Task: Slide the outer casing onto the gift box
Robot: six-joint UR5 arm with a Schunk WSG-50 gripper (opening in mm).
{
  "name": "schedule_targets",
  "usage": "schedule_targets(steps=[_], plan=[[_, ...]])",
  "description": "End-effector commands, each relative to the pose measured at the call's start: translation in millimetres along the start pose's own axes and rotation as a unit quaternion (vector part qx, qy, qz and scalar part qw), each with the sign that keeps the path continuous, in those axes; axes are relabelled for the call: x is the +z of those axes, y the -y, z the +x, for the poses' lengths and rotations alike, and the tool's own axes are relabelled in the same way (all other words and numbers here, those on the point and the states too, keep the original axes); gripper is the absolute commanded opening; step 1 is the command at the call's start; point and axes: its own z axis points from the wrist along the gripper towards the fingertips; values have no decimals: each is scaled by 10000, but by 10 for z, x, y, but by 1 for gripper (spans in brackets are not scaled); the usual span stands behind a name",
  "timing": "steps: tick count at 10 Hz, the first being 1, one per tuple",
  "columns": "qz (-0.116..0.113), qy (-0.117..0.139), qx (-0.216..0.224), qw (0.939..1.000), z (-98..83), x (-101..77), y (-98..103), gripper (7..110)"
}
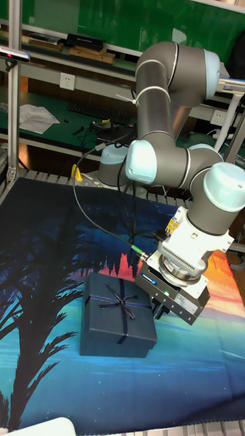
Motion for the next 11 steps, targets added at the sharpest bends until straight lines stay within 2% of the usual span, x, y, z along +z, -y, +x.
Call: schedule_targets(steps=[1, 6, 11], plan=[[-40, -22, -21, 10000, -40, -50, 71, 7], [79, 77, -56, 9999, -100, -64, 154, 7], [355, 257, -157, 9989, -167, -79, 188, 7]])
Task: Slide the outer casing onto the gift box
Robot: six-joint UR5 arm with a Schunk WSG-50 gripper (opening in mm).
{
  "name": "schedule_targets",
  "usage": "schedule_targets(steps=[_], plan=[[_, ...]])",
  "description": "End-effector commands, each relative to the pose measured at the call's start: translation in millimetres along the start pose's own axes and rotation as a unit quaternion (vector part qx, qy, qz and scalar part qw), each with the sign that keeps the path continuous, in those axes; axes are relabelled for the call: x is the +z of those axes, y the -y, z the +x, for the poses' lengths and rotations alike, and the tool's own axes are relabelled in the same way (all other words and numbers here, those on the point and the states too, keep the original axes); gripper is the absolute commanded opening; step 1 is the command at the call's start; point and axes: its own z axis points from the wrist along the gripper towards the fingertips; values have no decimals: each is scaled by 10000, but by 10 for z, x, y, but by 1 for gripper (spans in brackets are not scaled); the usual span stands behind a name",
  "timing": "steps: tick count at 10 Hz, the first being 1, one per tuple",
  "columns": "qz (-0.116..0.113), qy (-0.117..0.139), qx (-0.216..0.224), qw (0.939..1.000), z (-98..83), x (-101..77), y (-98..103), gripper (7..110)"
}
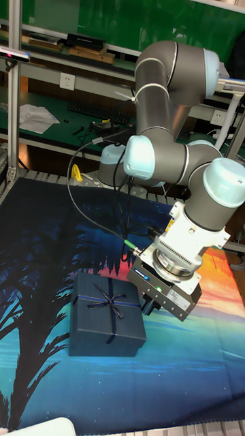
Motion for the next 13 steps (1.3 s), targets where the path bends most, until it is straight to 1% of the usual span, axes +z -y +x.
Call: schedule_targets(steps=[1, 3, 6, 7, 10, 13], plan=[[179, 110, -46, 9998, -38, -12, 3, 7], [405, 311, -121, 9986, -98, -8, 35, 7], [449, 444, -165, 9979, -132, -77, 26, 7], [511, 549, -215, 9969, -179, -95, 61, 7], [637, 730, -325, 9948, -273, -115, 125, 7], [635, 839, -382, 9937, -341, -69, 170, 7]])
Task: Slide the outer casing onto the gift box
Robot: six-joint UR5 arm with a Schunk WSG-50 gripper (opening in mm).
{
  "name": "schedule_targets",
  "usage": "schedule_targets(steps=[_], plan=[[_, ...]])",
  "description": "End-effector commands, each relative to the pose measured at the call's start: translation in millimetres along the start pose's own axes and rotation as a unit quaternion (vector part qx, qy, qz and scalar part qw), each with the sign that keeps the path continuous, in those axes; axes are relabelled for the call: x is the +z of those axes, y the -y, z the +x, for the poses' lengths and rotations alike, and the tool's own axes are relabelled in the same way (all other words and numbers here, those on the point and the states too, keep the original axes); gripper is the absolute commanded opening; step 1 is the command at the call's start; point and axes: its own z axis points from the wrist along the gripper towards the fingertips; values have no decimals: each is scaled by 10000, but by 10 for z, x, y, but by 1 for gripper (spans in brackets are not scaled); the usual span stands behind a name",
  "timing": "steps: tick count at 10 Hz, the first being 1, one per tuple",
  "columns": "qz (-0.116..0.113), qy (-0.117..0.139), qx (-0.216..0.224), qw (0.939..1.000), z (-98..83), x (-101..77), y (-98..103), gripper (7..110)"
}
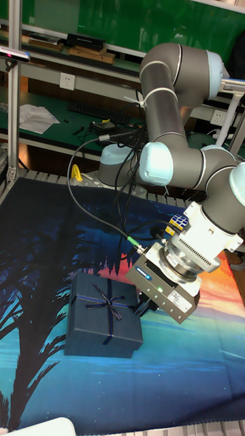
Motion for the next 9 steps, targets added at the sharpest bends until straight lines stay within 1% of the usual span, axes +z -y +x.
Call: schedule_targets(steps=[1, 2, 3, 5, 6, 7, 8, 9], plan=[[-26, 118, -64, 9999, -63, 80, 57, 7], [-4, 207, -123, 9997, -101, 123, 103, 7], [77, 318, -187, 9993, -149, 144, 153, 7], [312, 460, -193, 9983, -160, 140, 180, 7], [228, 428, 43, 9988, -71, 103, 6, 7], [-68, 107, 314, 9994, 73, -7, -252, 7], [-273, -160, 461, 9984, 145, -135, -383, 7], [-840, -565, 629, 9929, 255, -172, -542, 7]])
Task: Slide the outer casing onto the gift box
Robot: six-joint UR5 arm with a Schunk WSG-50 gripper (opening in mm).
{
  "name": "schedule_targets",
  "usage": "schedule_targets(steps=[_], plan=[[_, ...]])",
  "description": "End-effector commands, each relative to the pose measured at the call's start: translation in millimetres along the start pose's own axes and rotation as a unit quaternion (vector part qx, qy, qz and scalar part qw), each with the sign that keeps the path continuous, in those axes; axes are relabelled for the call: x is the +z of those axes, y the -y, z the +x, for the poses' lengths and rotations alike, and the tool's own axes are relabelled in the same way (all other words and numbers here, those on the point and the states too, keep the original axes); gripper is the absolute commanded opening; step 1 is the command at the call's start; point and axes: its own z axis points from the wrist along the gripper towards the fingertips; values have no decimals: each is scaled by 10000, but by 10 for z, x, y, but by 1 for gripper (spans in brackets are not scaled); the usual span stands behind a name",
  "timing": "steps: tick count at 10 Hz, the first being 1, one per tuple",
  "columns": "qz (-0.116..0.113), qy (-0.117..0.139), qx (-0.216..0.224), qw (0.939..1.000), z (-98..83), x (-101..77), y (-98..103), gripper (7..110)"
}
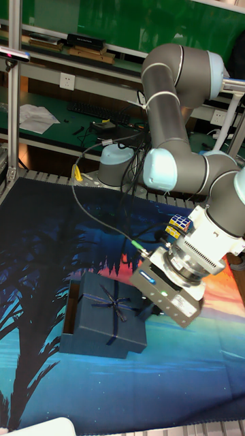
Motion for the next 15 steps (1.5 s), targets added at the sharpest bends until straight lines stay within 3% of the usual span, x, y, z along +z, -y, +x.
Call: schedule_targets(steps=[1, 2, 3, 5, 7, 9, 13, 15], plan=[[-366, -479, 368, 9975, 170, -102, -158, 7], [-22, -320, 339, 9989, 138, -83, -50, 7], [-240, -469, 513, 9973, 245, -92, -205, 7], [-902, -890, 860, 9882, 465, -171, -585, 7], [-966, -945, 863, 9871, 510, -153, -637, 7], [-1125, -943, 859, 9854, 614, -11, -784, 7], [-1021, -709, 793, 9891, 620, 270, -801, 7], [-859, -543, 728, 9922, 555, 348, -681, 7]])
